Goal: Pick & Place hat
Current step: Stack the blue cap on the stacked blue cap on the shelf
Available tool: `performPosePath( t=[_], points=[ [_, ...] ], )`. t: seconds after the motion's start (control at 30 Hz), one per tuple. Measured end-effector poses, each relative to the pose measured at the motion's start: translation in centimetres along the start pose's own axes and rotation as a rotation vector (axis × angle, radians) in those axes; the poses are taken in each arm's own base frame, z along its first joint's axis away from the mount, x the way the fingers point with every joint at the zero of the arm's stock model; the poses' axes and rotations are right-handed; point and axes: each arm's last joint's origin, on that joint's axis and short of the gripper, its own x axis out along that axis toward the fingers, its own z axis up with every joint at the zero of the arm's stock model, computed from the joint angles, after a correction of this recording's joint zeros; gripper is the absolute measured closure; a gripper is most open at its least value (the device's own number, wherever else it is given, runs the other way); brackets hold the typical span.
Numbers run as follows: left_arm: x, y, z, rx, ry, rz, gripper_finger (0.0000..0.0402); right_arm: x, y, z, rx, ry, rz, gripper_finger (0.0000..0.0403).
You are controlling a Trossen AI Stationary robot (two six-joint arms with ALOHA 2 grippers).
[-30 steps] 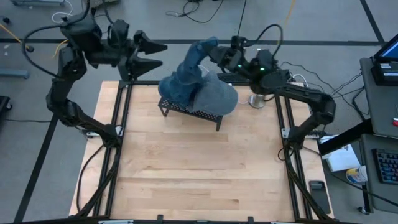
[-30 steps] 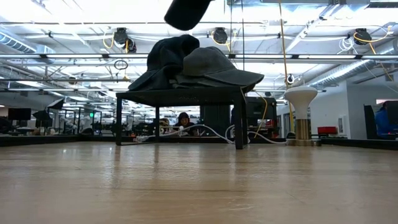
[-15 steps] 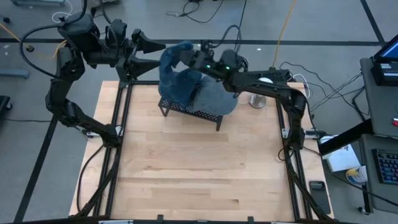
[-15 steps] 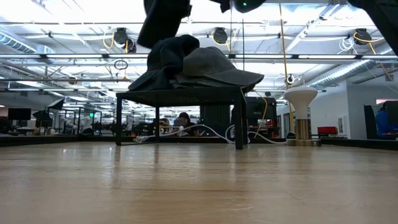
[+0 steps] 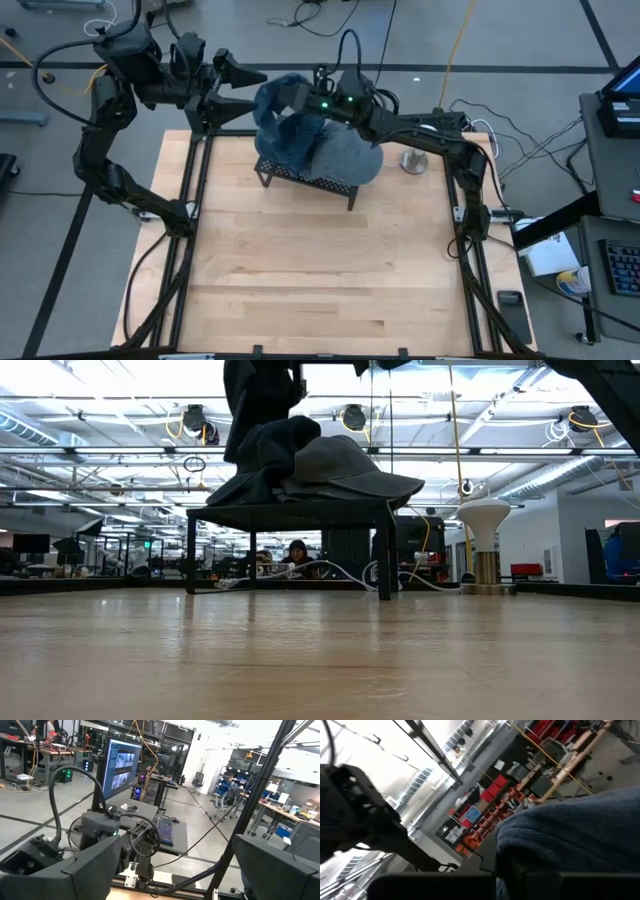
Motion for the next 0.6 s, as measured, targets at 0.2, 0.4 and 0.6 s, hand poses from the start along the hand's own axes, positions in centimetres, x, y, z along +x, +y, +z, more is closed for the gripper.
performPosePath(
  t=[0.2, 0.4, 0.6],
  points=[
    [0.0, 0.0, 0.0, 0.001, 0.000, 0.000, 0.0011, 0.2, -0.5, -0.3, 0.060, 0.055, 0.015, 0.0403],
    [0.0, 0.0, 0.0, 0.000, 0.001, 0.000, 0.0011, 0.6, -2.0, -1.3, 0.072, 0.108, -0.051, 0.0403],
    [0.0, 0.0, 0.0, -0.001, 0.004, 0.001, 0.0011, 0.6, -3.0, -2.0, 0.095, 0.166, -0.114, 0.0403]
  ],
)
